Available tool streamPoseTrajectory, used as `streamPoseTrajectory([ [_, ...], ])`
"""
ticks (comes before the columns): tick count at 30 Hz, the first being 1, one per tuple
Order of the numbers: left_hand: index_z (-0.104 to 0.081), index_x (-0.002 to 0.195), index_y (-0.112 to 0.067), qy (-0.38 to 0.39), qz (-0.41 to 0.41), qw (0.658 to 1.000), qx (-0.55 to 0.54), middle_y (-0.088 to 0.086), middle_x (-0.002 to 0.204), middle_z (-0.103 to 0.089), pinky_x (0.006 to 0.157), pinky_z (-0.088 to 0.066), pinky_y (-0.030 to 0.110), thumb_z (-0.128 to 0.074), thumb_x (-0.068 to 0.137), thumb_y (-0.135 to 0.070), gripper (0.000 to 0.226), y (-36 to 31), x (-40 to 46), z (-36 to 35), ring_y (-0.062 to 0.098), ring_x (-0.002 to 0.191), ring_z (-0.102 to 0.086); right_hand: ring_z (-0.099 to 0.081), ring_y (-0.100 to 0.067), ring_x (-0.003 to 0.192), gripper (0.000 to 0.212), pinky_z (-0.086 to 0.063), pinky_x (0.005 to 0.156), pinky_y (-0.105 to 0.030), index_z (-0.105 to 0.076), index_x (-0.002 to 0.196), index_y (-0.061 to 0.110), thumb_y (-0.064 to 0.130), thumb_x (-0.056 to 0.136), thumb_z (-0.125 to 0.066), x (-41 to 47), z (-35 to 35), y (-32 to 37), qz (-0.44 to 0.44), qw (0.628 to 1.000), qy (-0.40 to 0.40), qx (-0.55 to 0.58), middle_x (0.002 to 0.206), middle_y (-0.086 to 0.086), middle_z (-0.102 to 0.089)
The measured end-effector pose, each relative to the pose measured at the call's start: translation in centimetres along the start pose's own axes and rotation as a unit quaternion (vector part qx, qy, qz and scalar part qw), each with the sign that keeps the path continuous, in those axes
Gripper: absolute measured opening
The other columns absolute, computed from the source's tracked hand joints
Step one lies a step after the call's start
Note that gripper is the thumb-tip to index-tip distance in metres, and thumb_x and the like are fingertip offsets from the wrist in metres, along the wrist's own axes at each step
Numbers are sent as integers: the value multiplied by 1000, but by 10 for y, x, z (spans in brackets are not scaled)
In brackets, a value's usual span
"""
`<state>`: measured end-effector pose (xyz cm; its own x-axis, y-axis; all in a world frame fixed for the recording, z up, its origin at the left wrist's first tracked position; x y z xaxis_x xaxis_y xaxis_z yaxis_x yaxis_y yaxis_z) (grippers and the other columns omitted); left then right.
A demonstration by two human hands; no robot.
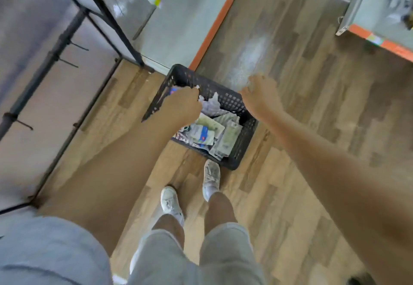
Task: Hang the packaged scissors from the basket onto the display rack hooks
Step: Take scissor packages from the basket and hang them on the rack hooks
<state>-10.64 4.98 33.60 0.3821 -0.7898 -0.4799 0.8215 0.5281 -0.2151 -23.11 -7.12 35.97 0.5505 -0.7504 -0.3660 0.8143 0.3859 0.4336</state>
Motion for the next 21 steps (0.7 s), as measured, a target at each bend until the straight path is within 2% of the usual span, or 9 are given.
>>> streamPoseTrajectory([
  [2,-48,105,-2,57,26,998,-14,19,114,-55,72,-36,36,-38,97,-14,17,6,19,-47,34,99,-54,-51,-26,77,15,-39,70,-40,-52,95,7,16,98,-40,18,-34,-39,-38,999,23,24,90,-13,-49],
  [4,-48,110,-3,114,28,993,14,15,116,-54,70,-35,36,-39,98,-14,19,8,35,-95,33,103,-54,-51,-26,67,16,-41,62,-40,-53,91,10,17,98,-41,30,-72,-75,-81,994,49,50,81,-13,-50],
  [6,-47,114,-6,174,11,983,51,13,118,-53,72,-39,37,-41,98,-17,21,12,50,-142,30,106,-53,-57,-33,88,27,-45,67,-40,-54,115,1,18,100,-41,36,-114,-111,-129,986,73,70,108,-22,-59],
  [8,-47,107,-7,212,1,977,37,14,115,-53,79,-45,39,-42,98,-20,16,19,67,-188,31,105,-53,-54,-30,103,33,-41,72,-32,-49,125,0,19,100,-40,41,-157,-146,-177,978,85,73,123,-17,-55],
  [10,-44,98,-8,231,12,973,-15,16,113,-54,79,-44,40,-41,98,-23,15,26,87,-228,33,103,-53,-52,-28,111,37,-38,77,-30,-46,131,0,19,100,-40,47,-201,-178,-215,969,86,83,129,-16,-52],
  [14,-49,117,-3,232,82,963,-108,19,114,-55,76,-38,32,-43,97,-26,30,40,129,-299,31,96,-50,-52,-27,116,43,-40,87,-31,-39,139,5,21,99,-41,61,-286,-224,-255,956,107,95,136,-12,-48],
  [16,-52,116,-5,238,128,950,-157,17,116,-56,72,-35,27,-47,96,-25,29,44,154,-336,28,94,-48,-52,-29,116,45,-43,91,-34,-37,141,5,21,99,-41,73,-328,-241,-268,950,119,110,138,-12,-47],
  [19,-52,96,-8,235,229,888,-322,13,98,-54,72,-45,28,-53,94,-25,17,41,196,-387,28,91,-54,-52,-28,102,37,-37,74,-30,-45,129,-1,17,97,-43,91,-384,-262,-284,943,117,128,118,-14,-54],
  [21,-49,98,-7,210,331,786,-478,10,90,-54,78,-51,32,-55,93,-24,19,39,222,-417,24,82,-59,-50,-29,110,36,-33,75,-28,-45,128,-1,17,97,-44,103,-415,-276,-311,933,116,138,124,-15,-52],
])
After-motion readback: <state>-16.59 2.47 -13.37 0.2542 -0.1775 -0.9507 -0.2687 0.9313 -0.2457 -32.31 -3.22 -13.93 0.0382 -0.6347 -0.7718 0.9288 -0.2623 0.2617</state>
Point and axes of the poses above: each hand's wrist, its own x-axis towards the middle knuckle, its own z-axis out of the back of the hand, y = z × x, the point moved 7 cm from there along x, towards the middle knuckle
